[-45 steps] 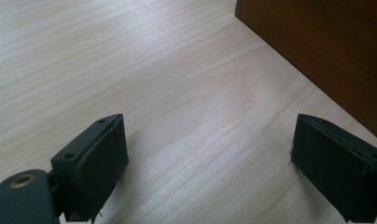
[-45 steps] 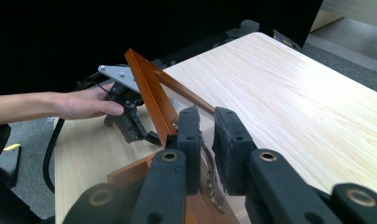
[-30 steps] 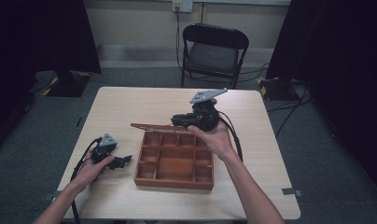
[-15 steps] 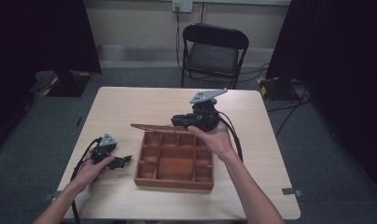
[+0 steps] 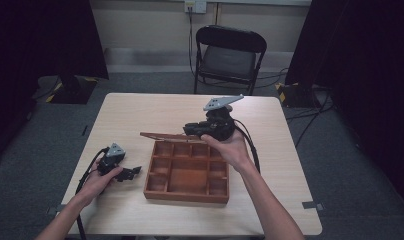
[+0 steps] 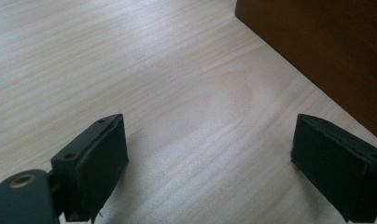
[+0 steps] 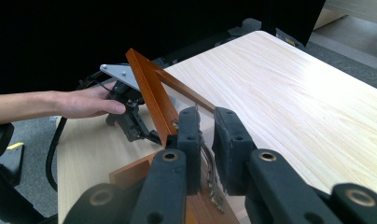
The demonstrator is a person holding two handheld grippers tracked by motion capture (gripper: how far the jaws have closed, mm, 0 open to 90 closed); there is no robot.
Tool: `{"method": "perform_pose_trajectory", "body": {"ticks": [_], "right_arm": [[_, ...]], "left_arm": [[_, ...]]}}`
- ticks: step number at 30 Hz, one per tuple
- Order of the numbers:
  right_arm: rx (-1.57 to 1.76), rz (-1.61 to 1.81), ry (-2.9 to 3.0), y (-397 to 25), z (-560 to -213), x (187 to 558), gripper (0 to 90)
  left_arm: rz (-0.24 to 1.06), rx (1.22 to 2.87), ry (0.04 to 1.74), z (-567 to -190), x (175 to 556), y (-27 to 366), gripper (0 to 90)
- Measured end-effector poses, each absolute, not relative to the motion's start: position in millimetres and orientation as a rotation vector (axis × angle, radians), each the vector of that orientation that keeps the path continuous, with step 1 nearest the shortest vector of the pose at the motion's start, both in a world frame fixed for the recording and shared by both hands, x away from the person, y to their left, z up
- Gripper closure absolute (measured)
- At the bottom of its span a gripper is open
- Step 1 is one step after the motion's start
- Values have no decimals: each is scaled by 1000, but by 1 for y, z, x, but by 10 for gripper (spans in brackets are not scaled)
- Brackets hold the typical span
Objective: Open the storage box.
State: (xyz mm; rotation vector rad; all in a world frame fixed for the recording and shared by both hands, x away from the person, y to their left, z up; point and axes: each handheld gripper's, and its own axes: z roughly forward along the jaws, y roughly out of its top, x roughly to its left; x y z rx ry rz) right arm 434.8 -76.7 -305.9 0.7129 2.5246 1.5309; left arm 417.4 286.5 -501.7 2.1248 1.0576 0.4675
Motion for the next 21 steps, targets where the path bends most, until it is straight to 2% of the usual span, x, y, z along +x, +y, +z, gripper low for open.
{"method": "perform_pose_trajectory", "body": {"ticks": [21], "right_arm": [[710,1534,2526,-77,-306,434,816]], "left_arm": [[468,2124,1058,-502,417,286,100]]}}
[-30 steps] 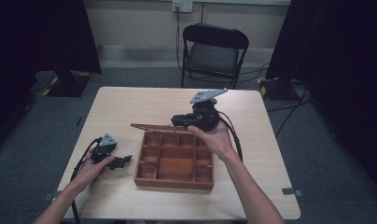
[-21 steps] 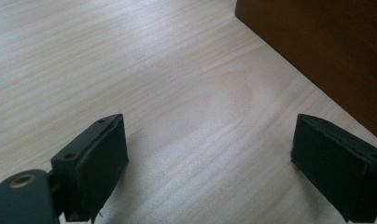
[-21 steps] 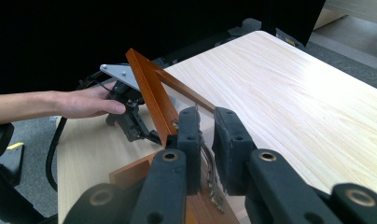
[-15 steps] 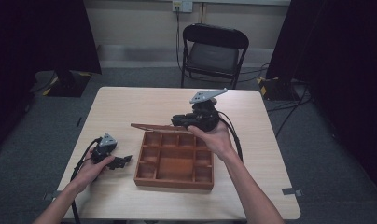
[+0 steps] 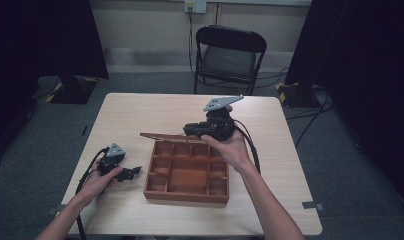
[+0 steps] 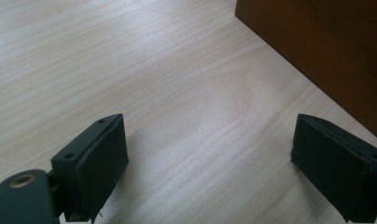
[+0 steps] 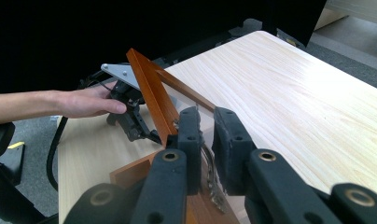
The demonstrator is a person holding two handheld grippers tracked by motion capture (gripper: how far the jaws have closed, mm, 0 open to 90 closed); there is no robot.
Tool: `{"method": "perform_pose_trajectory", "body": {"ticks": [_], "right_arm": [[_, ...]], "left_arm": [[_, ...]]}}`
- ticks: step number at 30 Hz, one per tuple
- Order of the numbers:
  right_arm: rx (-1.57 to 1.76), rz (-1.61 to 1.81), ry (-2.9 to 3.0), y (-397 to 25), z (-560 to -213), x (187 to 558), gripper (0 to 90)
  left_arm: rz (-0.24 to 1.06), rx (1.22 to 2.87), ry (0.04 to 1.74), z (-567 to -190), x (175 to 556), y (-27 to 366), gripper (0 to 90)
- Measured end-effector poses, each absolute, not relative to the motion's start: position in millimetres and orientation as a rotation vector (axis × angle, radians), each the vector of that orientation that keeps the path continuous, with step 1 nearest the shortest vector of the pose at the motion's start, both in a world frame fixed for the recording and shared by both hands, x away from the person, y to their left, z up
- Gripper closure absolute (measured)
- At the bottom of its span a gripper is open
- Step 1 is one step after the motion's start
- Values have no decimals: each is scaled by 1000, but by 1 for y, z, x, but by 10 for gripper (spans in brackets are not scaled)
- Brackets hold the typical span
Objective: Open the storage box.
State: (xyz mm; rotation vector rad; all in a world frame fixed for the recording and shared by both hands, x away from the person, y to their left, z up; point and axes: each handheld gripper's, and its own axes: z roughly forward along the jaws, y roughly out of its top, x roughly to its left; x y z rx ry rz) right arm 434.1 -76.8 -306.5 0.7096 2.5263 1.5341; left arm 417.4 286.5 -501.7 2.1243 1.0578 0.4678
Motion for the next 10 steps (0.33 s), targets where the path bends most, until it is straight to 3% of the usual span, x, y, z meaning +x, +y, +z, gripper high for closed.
{"method": "perform_pose_trajectory", "body": {"ticks": [10], "right_arm": [[706,1536,2526,-77,-307,434,816]], "left_arm": [[468,2126,1057,-502,417,287,100]]}}
